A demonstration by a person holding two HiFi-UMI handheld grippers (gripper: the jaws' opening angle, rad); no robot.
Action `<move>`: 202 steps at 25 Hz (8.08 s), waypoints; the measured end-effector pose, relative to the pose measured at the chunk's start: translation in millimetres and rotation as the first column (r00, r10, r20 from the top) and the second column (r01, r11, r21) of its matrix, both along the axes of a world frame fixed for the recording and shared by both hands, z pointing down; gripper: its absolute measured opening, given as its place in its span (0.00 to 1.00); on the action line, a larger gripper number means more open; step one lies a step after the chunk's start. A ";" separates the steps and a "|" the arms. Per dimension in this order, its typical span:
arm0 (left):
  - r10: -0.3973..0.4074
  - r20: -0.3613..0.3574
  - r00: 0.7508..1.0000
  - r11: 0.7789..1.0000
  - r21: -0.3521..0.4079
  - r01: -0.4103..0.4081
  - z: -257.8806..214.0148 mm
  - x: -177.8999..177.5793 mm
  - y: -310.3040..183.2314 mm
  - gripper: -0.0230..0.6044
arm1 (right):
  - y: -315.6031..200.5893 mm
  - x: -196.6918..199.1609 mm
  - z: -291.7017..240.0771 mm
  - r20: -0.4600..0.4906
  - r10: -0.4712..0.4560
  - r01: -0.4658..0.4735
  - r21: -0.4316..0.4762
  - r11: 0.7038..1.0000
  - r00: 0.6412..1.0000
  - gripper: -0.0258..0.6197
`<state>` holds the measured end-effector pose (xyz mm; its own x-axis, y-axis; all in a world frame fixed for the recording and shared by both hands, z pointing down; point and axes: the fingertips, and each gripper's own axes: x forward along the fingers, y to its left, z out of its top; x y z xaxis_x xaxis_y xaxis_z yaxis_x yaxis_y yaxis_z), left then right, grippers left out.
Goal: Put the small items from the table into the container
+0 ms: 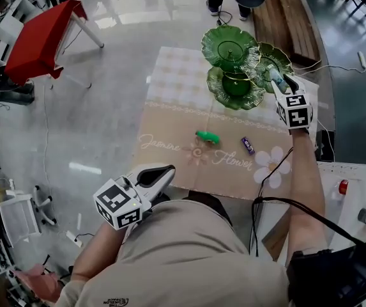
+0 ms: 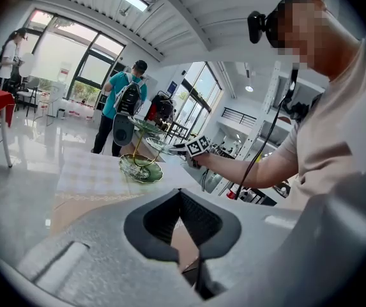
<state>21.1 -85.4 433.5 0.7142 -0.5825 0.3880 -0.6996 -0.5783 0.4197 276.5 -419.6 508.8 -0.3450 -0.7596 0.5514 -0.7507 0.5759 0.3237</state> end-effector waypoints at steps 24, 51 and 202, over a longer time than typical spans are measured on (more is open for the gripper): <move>0.173 -0.065 0.983 0.982 0.083 -0.168 -24.8 -89.6 61.3 0.05 | 178.4 -56.3 -29.2 0.134 0.215 -0.210 -0.045 0.977 0.967 0.25; 0.305 -0.058 0.951 0.946 0.133 -0.295 -11.1 -175.2 174.7 0.05 | 491.0 -297.6 -21.3 0.238 -0.029 0.068 -0.158 0.985 0.971 0.10; 0.129 -0.040 0.991 0.989 0.076 -0.126 -19.7 -81.2 65.7 0.05 | 196.3 -76.3 -21.0 0.069 0.191 -0.178 -0.166 0.970 0.979 0.28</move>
<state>-60.1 -19.7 413.8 0.8002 -0.5111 0.3137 -0.5996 -0.6919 0.4022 200.2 -223.2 487.8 -0.2571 -0.7201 0.6445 -0.8694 0.4635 0.1711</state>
